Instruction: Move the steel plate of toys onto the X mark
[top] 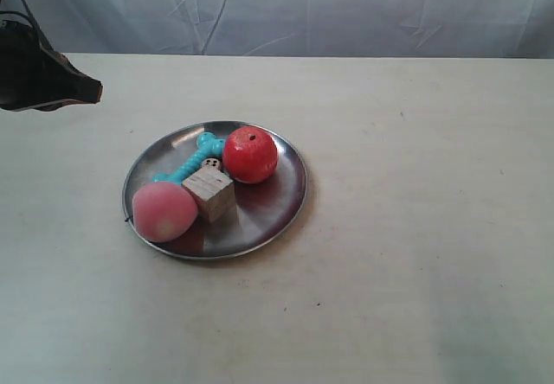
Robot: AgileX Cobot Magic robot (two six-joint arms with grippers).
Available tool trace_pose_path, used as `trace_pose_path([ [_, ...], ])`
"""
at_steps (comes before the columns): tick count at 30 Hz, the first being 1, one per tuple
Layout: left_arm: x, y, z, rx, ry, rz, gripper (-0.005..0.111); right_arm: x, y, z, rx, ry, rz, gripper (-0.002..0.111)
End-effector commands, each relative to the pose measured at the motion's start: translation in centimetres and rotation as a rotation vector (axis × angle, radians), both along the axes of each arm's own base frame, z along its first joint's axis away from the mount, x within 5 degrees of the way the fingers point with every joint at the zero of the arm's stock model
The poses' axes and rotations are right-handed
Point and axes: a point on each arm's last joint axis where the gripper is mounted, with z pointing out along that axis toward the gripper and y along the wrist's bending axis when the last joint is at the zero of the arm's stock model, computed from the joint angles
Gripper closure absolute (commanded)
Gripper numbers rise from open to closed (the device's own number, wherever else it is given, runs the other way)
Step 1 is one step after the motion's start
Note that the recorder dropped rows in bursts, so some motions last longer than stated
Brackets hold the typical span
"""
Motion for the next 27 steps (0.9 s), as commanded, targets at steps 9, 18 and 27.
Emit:
trace_pose_path([
  [9, -0.1, 0.2, 0.2, 0.006, -0.015, 0.007, 0.107, -0.7, -0.8, -7.5, 0.104, 0.068, -0.125, 0.108],
  [18, -0.1, 0.2, 0.2, 0.018, -0.018, 0.004, 0.107, -0.6, -1.1, -10.8, 0.164, 0.153, -0.174, 0.108],
  [27, -0.1, 0.2, 0.2, 0.018, -0.018, 0.004, 0.107, -0.8, -1.0, -11.9, 0.166, 0.234, -0.171, 0.108],
])
